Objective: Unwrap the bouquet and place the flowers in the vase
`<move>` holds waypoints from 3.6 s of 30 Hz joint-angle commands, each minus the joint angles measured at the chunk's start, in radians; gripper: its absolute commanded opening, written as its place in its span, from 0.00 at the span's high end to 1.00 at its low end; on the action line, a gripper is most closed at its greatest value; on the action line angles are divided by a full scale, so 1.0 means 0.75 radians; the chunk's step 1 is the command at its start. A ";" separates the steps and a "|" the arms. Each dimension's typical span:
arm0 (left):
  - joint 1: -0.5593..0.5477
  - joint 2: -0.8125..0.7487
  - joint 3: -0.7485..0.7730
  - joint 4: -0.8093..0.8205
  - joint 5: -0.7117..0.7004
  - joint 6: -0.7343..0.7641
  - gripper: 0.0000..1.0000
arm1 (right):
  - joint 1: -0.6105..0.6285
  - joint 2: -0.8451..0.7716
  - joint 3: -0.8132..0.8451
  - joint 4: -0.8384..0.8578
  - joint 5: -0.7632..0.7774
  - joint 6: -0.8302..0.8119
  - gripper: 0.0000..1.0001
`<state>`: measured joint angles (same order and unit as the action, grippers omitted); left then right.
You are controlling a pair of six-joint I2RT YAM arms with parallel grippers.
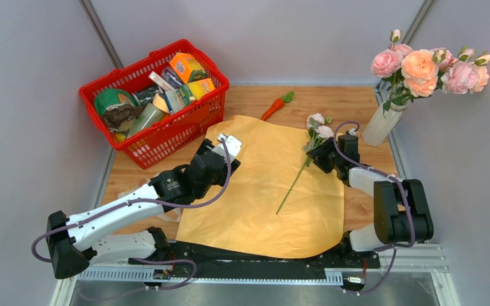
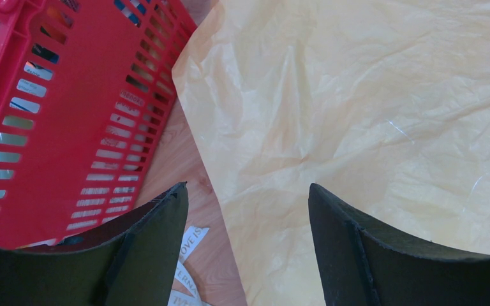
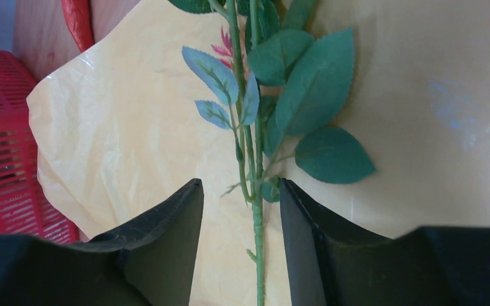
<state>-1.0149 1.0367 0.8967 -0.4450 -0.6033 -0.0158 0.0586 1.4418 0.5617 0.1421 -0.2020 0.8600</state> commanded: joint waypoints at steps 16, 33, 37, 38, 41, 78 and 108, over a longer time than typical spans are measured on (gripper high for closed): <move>-0.005 -0.026 0.032 0.027 -0.004 0.019 0.23 | 0.133 0.242 0.233 -0.073 0.314 -0.018 0.60; -0.005 -0.038 0.030 0.031 -0.012 0.019 0.23 | 0.161 -0.055 0.329 -0.065 0.322 -0.195 1.00; -0.005 -0.038 0.030 0.031 -0.014 0.019 0.23 | 0.176 -0.234 0.284 0.037 0.304 -0.300 1.00; -0.007 -0.036 0.030 0.031 -0.012 0.019 0.23 | 0.178 -0.269 0.272 0.062 0.292 -0.328 1.00; -0.007 -0.032 0.030 0.031 -0.010 0.019 0.23 | 0.180 -0.376 0.253 0.113 0.241 -0.386 1.00; -0.003 0.334 -0.017 0.945 1.142 -1.165 0.22 | 0.582 -0.808 -0.006 0.105 0.328 -0.316 1.00; -0.079 0.463 -0.001 0.814 0.823 -0.816 1.00 | 0.660 -0.805 0.081 -0.265 0.335 0.031 0.45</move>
<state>-1.0664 1.4490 0.8501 0.1452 0.1356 -0.7242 0.5476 0.8772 0.5789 0.0387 0.0479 0.8379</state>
